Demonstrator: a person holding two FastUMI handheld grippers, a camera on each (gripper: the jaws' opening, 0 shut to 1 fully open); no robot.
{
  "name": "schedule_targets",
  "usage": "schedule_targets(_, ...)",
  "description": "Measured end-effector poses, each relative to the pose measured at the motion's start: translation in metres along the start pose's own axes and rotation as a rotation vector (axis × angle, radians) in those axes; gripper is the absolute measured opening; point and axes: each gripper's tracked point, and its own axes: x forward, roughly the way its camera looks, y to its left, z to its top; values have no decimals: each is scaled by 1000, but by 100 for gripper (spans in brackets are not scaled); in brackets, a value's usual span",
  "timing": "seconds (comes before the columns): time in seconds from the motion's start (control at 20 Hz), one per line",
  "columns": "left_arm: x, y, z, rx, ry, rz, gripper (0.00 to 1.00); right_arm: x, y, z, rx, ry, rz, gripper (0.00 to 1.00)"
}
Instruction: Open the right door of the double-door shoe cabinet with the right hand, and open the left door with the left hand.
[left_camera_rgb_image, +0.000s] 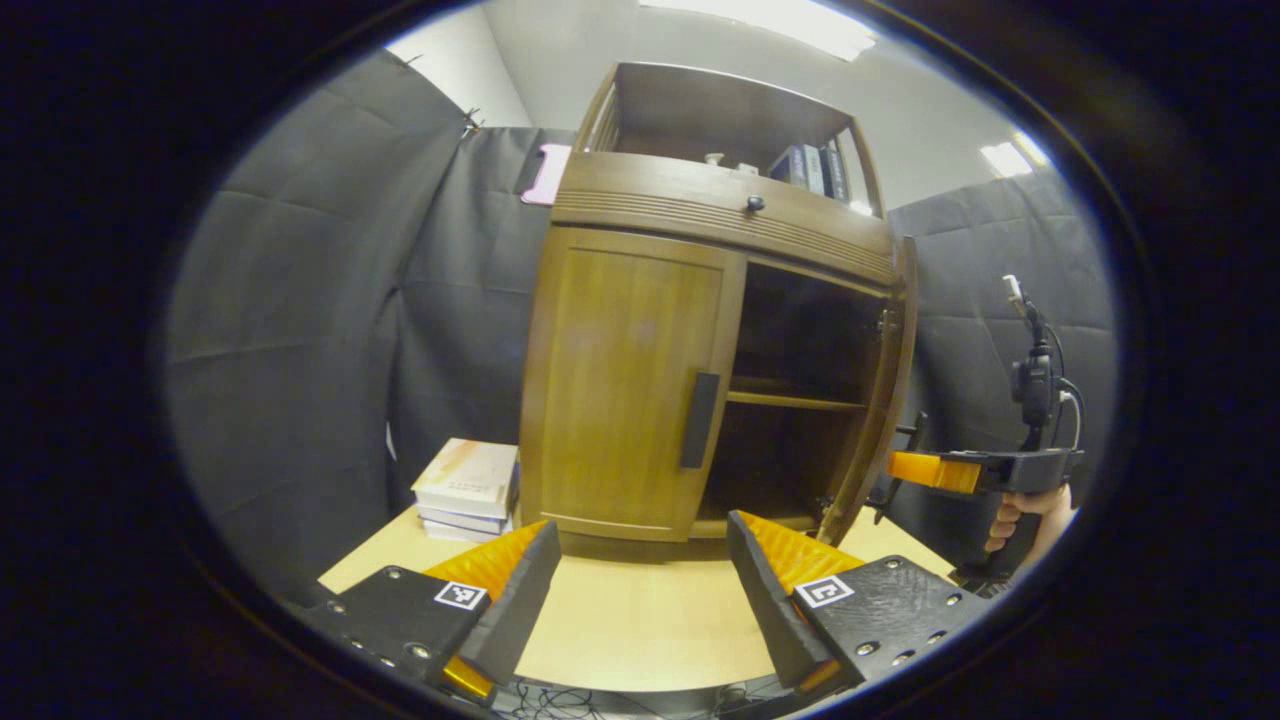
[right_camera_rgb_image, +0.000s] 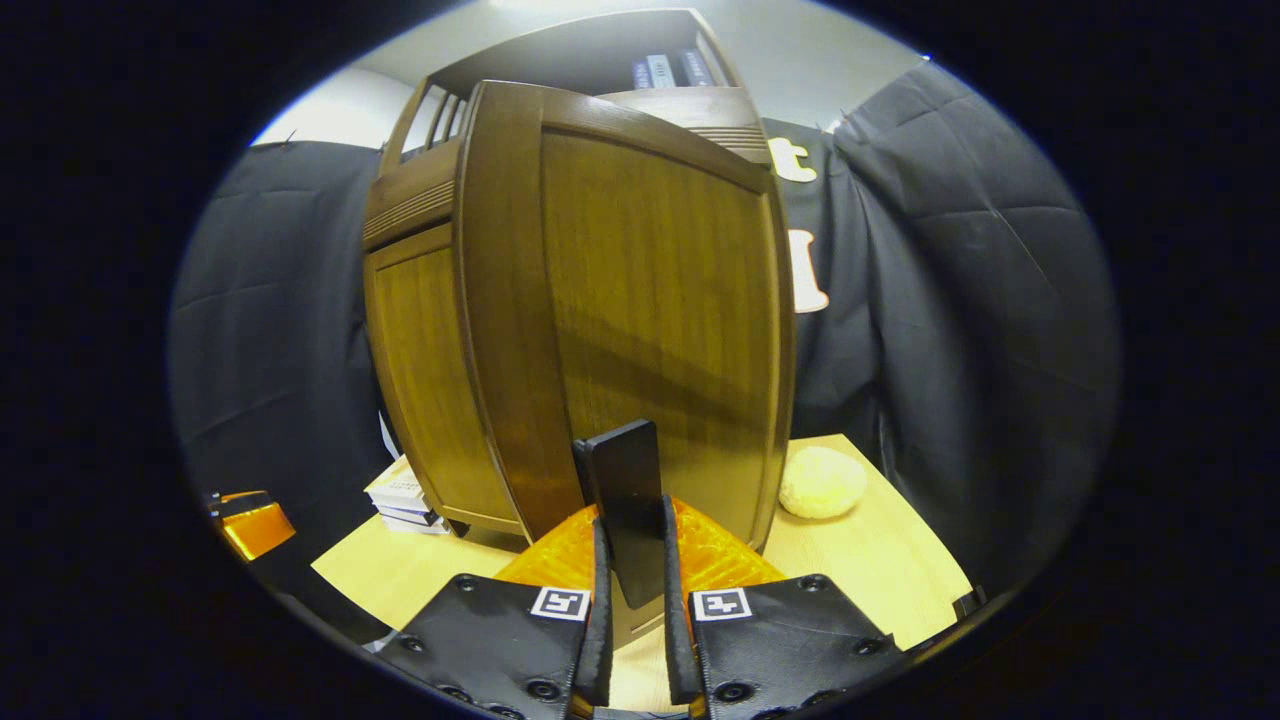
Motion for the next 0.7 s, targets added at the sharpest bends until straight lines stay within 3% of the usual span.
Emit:
schedule_targets(0.35, 2, -21, -6, 18, 22, -93, 96, -17, -37, -8, 44, -4, 23, 23)
schedule_targets(0.7, 10, -37, -5, 24, 27, -137, 96, -31, -81, -4, 62, -28, 10, 22)
